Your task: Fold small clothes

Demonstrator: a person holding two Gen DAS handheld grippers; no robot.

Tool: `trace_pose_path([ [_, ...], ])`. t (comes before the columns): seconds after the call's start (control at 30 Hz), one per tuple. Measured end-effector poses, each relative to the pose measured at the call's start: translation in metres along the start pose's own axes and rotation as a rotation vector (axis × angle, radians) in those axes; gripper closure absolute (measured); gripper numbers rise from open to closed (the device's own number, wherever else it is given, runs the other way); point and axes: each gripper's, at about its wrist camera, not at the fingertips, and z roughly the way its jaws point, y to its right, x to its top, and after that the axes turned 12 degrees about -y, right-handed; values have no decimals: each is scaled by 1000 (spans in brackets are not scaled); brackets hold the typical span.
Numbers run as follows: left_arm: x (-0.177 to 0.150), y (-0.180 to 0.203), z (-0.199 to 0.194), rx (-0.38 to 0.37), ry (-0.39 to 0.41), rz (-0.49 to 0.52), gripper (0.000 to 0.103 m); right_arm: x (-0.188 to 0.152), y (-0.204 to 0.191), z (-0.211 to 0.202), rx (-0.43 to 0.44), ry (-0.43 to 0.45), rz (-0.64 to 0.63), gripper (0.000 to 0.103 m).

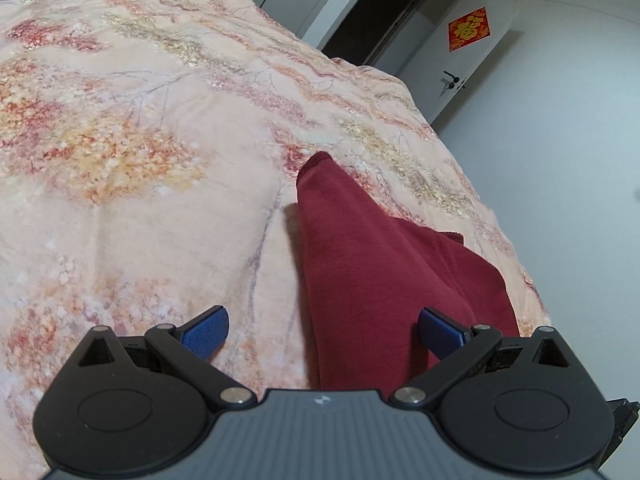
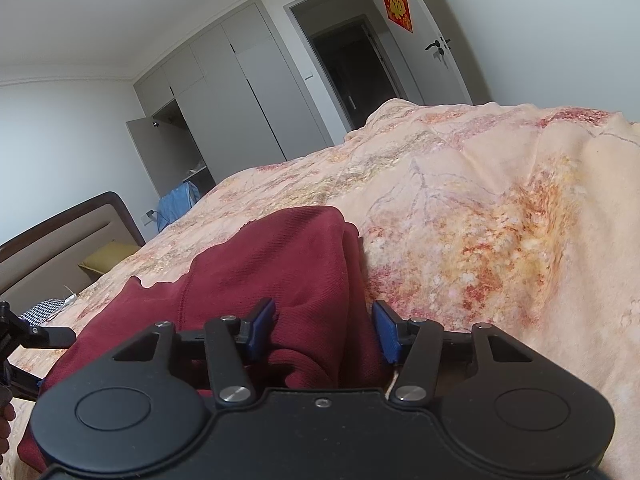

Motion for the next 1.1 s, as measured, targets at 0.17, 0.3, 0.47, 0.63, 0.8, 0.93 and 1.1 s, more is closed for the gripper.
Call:
trace_pose_path([
  [0.17,-1,5,6,6,-13,27,0,0,0,0,0,0,0,47],
  [0.3,0,7,10,-15,-21,28,3,0,0,0,0,0,0,46],
  [0.47,0,7,15,-34,-33,31,13,0,0,0,0,0,0,47],
  [0.63,-2,8,18,-54,-40,25,20,0,0,0,0,0,0,47],
  [0.8,-3,12,22,-72,-45,25,29,0,0,0,5,0,-2,51],
  [0.93,-4,16,24,-71,-46,28,36,-1,-1,1,5,2,-7,51],
  [1.1,-5,19,25,-56,-42,32,36,-1,-1,1,4,2,-7,51],
])
